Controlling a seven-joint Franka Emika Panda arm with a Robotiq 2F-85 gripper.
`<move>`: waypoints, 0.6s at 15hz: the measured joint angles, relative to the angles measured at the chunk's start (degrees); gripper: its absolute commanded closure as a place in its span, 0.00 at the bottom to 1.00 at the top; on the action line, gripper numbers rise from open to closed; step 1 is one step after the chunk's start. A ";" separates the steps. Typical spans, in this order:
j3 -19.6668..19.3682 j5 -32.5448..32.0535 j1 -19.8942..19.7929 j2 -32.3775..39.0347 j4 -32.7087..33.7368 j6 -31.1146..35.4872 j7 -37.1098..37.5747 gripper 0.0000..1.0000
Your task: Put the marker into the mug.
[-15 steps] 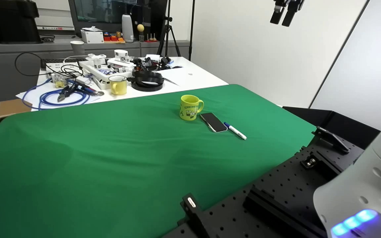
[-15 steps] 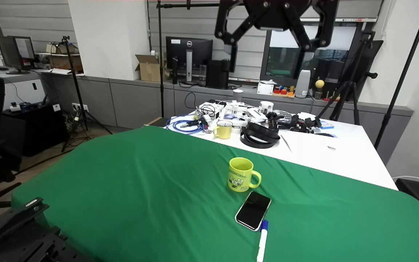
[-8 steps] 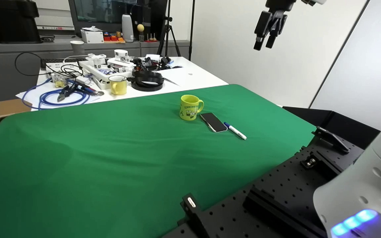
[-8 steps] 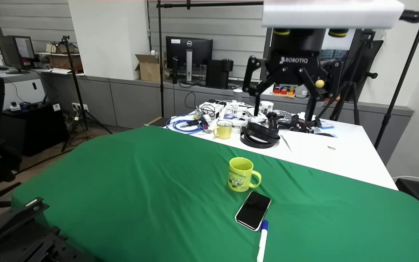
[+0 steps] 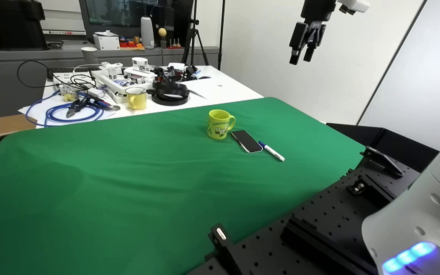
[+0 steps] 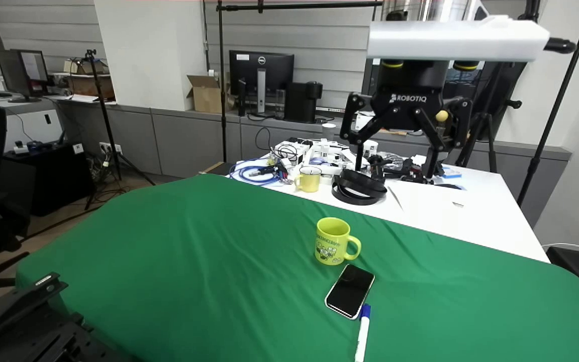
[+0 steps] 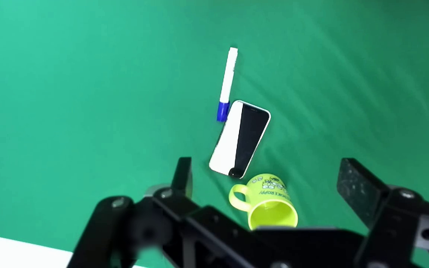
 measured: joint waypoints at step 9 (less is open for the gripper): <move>5.59 2.55 -6.43 24.26 2.35 18.01 1.93 0.00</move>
